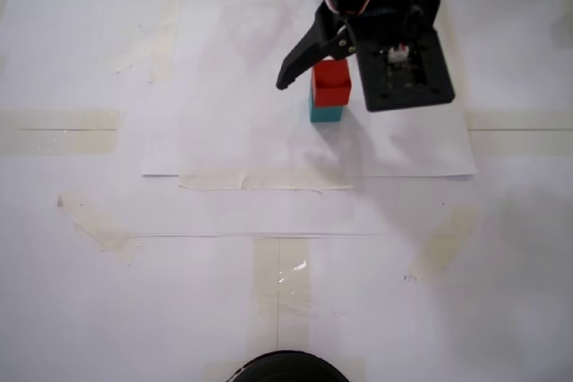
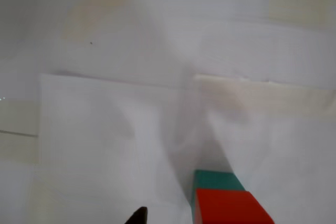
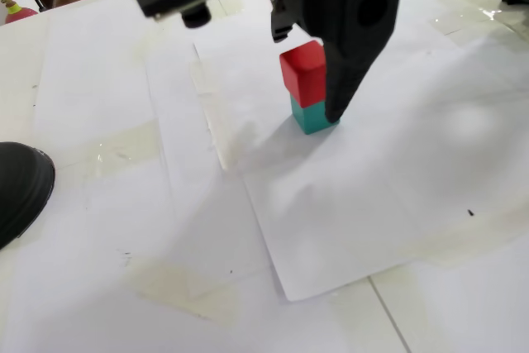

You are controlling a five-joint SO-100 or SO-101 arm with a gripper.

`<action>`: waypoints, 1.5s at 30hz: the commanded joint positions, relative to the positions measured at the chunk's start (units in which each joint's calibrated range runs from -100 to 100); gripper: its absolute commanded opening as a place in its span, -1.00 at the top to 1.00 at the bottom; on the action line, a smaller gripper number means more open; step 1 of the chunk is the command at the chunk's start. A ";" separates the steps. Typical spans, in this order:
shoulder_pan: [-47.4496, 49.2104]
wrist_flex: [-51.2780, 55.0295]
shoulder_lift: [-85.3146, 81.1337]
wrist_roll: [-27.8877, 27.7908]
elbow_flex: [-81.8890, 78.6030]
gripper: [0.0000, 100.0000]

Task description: Put the red cube on the top of the blue cube.

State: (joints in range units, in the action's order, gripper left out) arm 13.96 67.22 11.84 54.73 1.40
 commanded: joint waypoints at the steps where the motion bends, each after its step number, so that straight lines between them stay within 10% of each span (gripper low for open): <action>1: 0.12 -2.28 -11.16 -0.05 -3.81 0.07; 17: -6.09 -0.73 -56.99 -1.37 -38.12 0.17; 33: -10.93 9.46 -87.12 -5.91 -51.11 0.98; 45: -13.36 8.32 -104.03 -4.79 -65.36 1.00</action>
State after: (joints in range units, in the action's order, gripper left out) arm 2.27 77.80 -88.63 50.13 -60.60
